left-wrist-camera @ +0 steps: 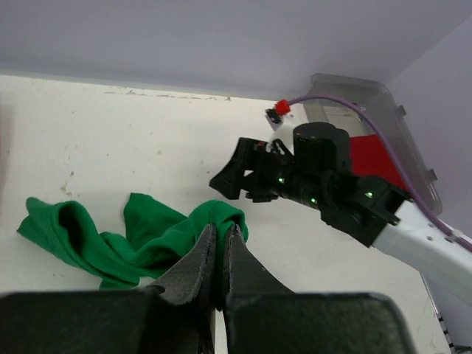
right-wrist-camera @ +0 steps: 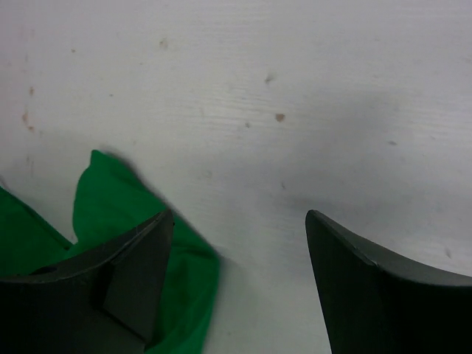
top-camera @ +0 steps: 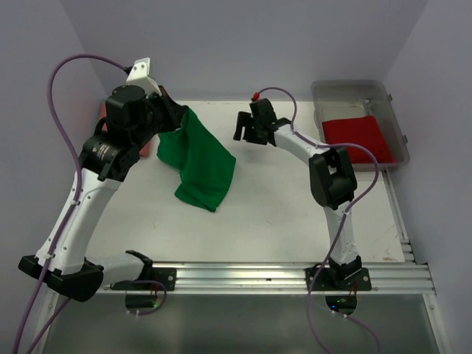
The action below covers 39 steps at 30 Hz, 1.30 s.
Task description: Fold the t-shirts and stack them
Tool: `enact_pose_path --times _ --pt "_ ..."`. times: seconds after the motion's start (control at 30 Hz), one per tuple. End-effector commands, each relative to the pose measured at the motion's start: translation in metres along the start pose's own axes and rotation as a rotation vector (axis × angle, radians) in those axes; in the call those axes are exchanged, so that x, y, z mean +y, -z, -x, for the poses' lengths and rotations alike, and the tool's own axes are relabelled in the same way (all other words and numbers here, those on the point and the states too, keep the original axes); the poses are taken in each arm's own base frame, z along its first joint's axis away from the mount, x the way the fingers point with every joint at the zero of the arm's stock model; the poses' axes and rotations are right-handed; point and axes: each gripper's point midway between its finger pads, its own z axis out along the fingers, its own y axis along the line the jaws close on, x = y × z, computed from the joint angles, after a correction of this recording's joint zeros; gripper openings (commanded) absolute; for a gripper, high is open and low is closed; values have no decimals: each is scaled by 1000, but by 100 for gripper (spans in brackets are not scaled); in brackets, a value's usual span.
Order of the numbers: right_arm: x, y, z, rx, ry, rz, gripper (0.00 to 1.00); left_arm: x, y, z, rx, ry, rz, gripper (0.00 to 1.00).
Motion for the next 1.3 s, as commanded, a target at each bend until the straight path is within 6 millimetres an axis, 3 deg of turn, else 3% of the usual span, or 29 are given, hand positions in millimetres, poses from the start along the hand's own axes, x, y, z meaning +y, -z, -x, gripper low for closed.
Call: enact_pose_path --times 0.0,0.03,0.1,0.2,0.23,0.47,0.5,0.57,0.6,0.67,0.7,0.77,0.8,0.87,0.9,1.0,1.07,1.17,1.2,1.23,1.27 --pt "52 -15 -4 77 60 239 75 -17 16 19 -43 -17 -70 0" --pt "74 -12 -3 97 78 325 74 -16 16 19 -42 -21 -65 0" --pt "86 -16 -19 154 104 377 73 -11 17 18 -42 -29 -45 0" --pt "103 2 -36 189 174 420 71 -6 19 20 -53 -38 -21 0" --pt "99 5 -58 233 184 412 70 -5 20 20 -56 -39 -17 0" --pt "82 76 -134 359 231 402 66 0 21 23 -80 -41 9 0" --pt "78 84 -161 416 237 400 66 2 20 22 -78 -42 15 0" --pt "83 103 -180 443 242 410 66 1 19 22 -81 -38 10 0" --pt "79 110 -208 490 265 399 65 2 18 20 -78 -39 12 0" --pt "86 122 -224 509 255 412 63 3 16 18 -76 -37 16 0" --pt "85 128 -245 549 262 414 58 4 15 16 -73 -38 19 0" --pt "92 135 -260 567 242 430 51 5 15 15 -73 -35 26 0" --pt "91 140 -277 592 249 427 41 6 17 15 -76 -33 24 0" --pt "97 139 -288 590 228 433 30 8 17 15 -81 -33 33 0" --pt "97 142 -299 604 233 429 14 9 19 16 -87 -30 38 0" --pt "95 138 -312 612 232 384 0 12 24 18 -99 -31 52 0" --pt "88 135 -313 598 251 329 0 14 27 19 -102 -35 60 0" --pt "75 134 -300 538 294 233 0 18 33 19 -112 -35 72 0" --pt "78 138 -286 493 307 218 0 18 35 19 -116 -33 72 0" --pt "60 138 -275 447 347 110 0 19 38 20 -123 -30 73 0" --pt "60 146 -271 453 361 106 0 20 37 18 -117 -30 78 0"
